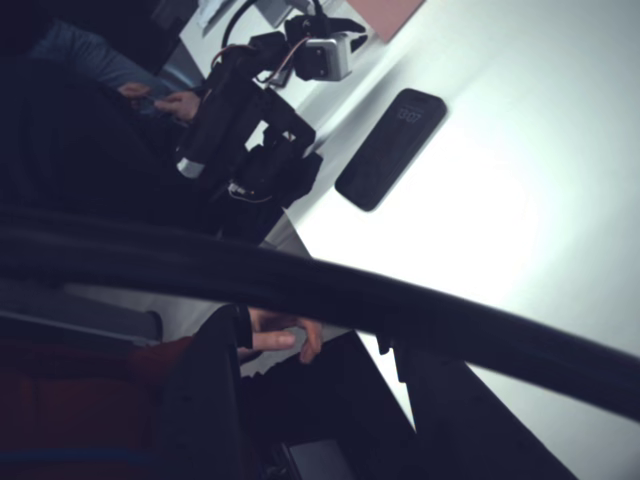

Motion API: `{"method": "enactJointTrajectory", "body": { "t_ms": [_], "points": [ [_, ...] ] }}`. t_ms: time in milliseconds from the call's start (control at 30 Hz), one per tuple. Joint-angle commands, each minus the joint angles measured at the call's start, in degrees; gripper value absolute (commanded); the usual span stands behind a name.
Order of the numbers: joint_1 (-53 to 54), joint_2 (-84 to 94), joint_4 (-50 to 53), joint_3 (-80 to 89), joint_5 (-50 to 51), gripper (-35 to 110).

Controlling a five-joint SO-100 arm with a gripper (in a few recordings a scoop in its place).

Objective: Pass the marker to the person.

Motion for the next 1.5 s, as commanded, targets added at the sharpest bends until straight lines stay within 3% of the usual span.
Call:
{"method": "enactJointTrajectory", "body": {
  "t_ms": [0, 1467],
  "points": [
    [0.09, 2.64, -1.67, -0.7, -0.26, 27],
    [0.26, 2.29, -2.55, -0.7, -0.88, 27]
  ]
}}
